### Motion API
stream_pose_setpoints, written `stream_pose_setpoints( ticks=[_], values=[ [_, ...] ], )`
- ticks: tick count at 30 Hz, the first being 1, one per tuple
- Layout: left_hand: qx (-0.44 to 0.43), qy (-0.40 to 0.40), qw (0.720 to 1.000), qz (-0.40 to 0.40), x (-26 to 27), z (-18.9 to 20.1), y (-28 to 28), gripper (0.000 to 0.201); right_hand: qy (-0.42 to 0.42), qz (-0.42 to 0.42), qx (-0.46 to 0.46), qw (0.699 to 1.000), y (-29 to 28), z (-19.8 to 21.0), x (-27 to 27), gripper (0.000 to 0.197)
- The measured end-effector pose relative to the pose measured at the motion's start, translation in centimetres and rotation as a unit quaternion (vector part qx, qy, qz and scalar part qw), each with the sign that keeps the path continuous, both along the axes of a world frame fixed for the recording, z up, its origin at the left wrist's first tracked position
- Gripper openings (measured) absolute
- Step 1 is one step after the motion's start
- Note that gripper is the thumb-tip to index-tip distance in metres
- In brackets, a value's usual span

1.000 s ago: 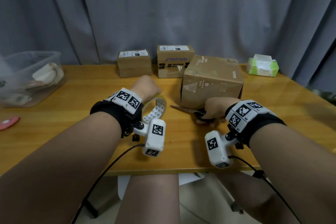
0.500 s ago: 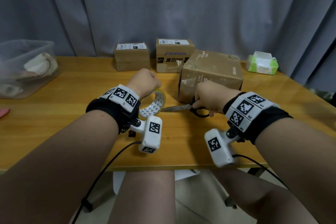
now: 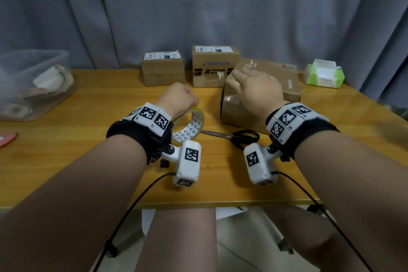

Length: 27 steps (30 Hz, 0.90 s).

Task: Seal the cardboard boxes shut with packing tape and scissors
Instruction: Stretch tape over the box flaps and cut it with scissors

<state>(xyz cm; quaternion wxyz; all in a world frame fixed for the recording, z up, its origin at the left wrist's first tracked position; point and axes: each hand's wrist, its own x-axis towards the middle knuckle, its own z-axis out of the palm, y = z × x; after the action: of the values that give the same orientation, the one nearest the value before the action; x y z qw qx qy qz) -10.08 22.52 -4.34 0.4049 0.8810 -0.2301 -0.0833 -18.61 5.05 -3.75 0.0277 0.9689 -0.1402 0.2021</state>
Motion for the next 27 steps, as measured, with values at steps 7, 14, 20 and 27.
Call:
stream_pose_setpoints(
  ticks=[7, 14, 20, 27],
  values=[
    [-0.015, 0.005, 1.000, -0.003, -0.2, 0.0, 0.5, 0.010, 0.063, -0.046, -0.086, 0.993, 0.8, -1.0, 0.5, 0.086],
    [-0.028, -0.005, 1.000, -0.007, -0.1, -0.4, 0.7, 0.009, 0.052, -0.023, -0.021, 0.998, 0.4, -0.5, 0.2, 0.054],
    [-0.079, -0.045, 0.993, -0.069, 0.1, -0.8, 1.8, 0.007, 0.016, 0.072, 0.053, 0.996, 0.2, 0.4, -1.1, 0.051],
    [-0.120, -0.203, 0.966, -0.108, -0.1, -0.3, 1.1, 0.006, -0.067, 0.204, 0.292, 0.932, 5.4, 0.4, 0.0, 0.029]
  ],
)
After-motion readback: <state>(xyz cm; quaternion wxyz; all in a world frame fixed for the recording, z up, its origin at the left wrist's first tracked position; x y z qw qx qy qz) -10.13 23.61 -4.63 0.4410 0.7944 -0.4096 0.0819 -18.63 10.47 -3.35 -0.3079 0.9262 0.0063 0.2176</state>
